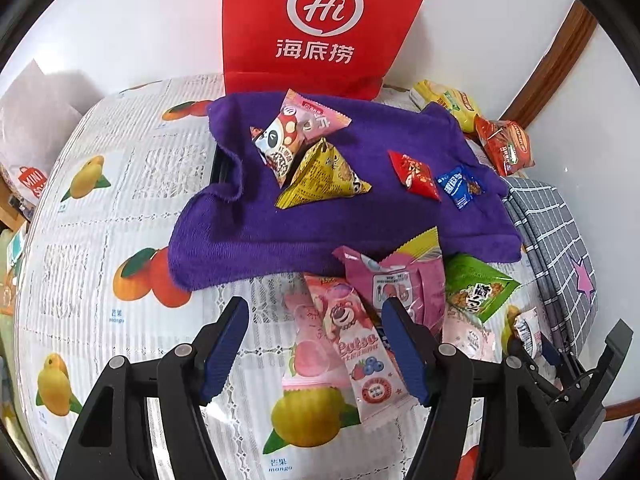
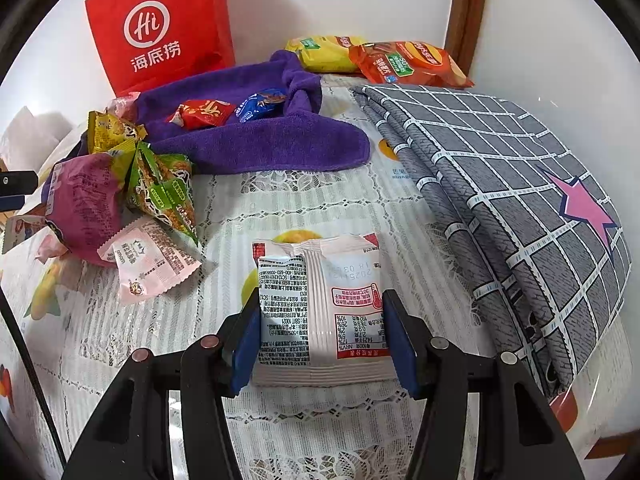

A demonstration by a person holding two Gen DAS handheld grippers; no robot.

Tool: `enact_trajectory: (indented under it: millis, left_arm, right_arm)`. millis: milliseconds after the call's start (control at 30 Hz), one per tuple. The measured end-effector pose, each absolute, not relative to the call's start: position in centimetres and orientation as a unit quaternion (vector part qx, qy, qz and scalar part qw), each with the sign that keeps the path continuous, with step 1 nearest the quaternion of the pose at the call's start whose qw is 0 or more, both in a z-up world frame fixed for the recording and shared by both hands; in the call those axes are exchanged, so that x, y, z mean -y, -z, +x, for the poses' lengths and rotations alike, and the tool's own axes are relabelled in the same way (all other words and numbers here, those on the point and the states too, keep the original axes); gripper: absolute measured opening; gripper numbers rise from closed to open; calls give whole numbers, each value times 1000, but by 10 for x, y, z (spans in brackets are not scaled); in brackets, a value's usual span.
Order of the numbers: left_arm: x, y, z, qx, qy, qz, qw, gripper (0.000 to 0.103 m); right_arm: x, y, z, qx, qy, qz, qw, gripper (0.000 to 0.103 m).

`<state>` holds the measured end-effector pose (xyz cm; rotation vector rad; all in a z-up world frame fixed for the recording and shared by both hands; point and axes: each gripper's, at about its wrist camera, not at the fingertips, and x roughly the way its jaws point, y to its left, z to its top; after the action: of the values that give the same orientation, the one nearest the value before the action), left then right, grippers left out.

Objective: Organize snacks
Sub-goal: 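Lift the white packet with the right tool while the left tool moves toward the pink snacks, then grasp the pink peach candy packet with the left tool while the right tool holds the white packet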

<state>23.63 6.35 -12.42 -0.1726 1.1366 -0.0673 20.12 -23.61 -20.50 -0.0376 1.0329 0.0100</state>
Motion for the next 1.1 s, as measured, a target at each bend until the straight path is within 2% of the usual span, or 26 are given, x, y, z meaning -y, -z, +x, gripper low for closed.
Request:
enact_trajectory:
  millis: [300,500,567,733,767,1100]
  left_arm:
    - [-59,136,233,-548,34,-79,832,66]
    - [-55,147,229,-554,65,-102,824,41]
    - [-53,149,227,-554,81,-111,821,25]
    - [-48,139,217,-536,97,-103,832,19]
    - [-48,136,214,-531,100,-101,835,12]
    - [-60,112,200,-506,107,-91,851,11]
  right_arm:
    - [238,205,196,-490,-9,-16,872,57]
    - [238,204,195,-490,-7,-16,871,57]
    - [238,204,196,-491,-7,-16,871,57]
    - [237,204,197,-494,-2,-15,869,57]
    - [237,204,197,-495,1,-13,869,57]
    - [236,202,198,-516,10,-7,857,56]
